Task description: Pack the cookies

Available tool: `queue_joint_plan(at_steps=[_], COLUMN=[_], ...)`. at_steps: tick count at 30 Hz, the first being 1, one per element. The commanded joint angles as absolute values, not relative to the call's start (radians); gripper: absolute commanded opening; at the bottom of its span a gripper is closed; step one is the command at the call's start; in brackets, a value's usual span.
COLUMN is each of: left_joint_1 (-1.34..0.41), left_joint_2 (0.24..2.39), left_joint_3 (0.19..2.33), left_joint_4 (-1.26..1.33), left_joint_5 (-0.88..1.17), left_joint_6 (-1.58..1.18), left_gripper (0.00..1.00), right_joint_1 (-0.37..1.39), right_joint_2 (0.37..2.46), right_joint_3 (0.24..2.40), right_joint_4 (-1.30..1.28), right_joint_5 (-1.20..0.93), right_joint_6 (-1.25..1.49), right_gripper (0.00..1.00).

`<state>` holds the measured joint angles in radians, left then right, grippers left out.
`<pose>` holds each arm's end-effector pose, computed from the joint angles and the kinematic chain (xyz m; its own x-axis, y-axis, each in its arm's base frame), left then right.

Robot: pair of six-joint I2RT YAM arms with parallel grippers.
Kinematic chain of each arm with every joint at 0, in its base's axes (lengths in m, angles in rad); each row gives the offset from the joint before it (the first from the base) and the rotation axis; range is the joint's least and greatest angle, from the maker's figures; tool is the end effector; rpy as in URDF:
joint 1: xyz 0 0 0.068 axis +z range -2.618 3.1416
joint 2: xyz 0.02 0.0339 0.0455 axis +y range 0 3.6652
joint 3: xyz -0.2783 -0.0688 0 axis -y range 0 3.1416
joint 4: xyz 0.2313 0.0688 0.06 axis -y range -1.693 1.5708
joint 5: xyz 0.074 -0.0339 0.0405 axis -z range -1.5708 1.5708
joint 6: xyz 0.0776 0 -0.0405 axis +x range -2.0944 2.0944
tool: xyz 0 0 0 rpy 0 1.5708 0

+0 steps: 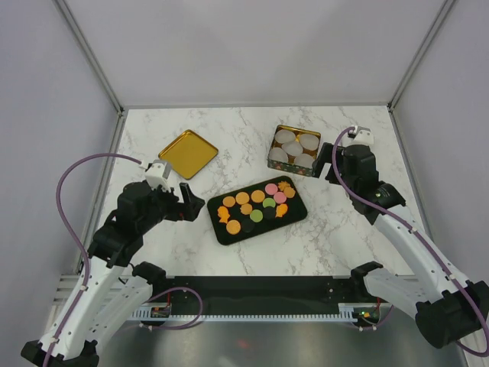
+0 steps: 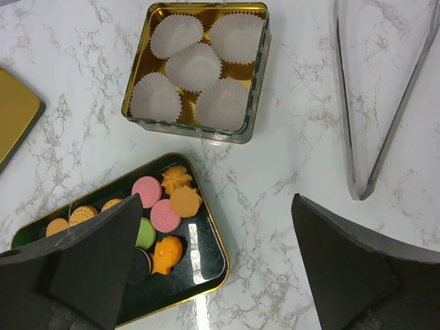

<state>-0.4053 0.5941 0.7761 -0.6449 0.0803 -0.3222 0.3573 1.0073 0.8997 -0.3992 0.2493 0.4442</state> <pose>0.1275 -0.0615 0.3026 -0.5346 -0.1141 -0.8374 0.3054 0.8978 -0.3173 0.2299 0.0654 0.3112 -0.4694 0.2693 -0.8409 0.0718 0.9609 0.2676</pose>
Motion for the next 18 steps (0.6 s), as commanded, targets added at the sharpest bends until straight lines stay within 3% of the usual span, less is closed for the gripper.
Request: queue_joint_plan(at_steps=[1,8,18], left_joint_1=[-0.405,-0.405,-0.407], left_joint_2=[0.586,0.571,0.558], left_joint_3=[0.769,0.767,0.764], left_joint_4=[-0.626,-0.624,-0.615], left_joint_5=[0.077,0.087,0.115], left_joint_6=[-0.339,-0.339,-0.334], left_gripper=[1.00,1.00,1.00], right_joint_1=[0.357,0.344,0.025], right_joint_2=[1.008,1.077,1.440], right_joint_3=[0.934,1.064,1.218], right_joint_4=[-0.414,-0.485,-0.535], right_joint_5=[0.265,0.331,0.248], right_joint_6=[0.439,0.377,0.351], right_gripper=[0.98,0.98,0.98])
